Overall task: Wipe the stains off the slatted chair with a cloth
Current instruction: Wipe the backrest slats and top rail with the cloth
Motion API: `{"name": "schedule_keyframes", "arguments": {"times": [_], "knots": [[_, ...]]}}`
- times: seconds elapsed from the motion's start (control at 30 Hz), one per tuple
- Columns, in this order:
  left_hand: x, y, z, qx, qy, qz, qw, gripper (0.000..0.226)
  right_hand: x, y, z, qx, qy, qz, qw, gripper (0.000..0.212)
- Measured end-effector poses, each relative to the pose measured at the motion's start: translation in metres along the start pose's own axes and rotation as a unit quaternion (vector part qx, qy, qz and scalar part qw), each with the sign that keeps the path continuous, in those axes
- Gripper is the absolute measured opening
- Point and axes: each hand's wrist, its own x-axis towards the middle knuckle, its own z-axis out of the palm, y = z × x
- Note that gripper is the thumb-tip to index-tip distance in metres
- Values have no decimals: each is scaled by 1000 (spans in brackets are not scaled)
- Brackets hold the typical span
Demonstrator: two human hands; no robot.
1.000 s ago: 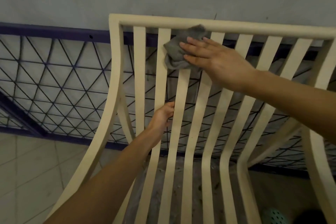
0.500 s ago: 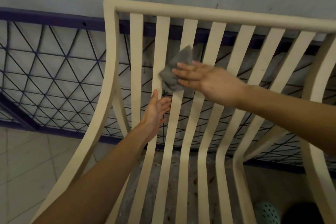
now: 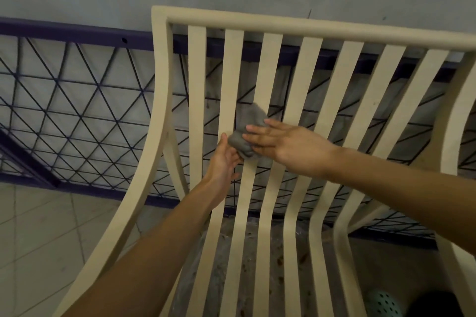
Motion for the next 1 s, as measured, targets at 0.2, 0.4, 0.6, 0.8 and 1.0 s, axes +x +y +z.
{"name": "schedule_keyframes", "arguments": {"times": [0.2,0.4,0.6,0.8,1.0], "knots": [[-12,-18,-9,-1,34,-26,999,66,3,-22,23,6,-32,-10,999,42],[-21,-57,-25,-42,96,-73,992,60,5,-51,57,31,-77,-25,996,37],[-28,-80,-34,-27,143,-111,983,36,11,-80,96,79,-114,-39,990,34],[-30,-95,-48,36,191,-160,968,35,22,-104,111,143,-223,-50,963,37],[-45,-90,-52,19,185,-169,968,29,19,-92,77,193,-261,-23,946,30]]}}
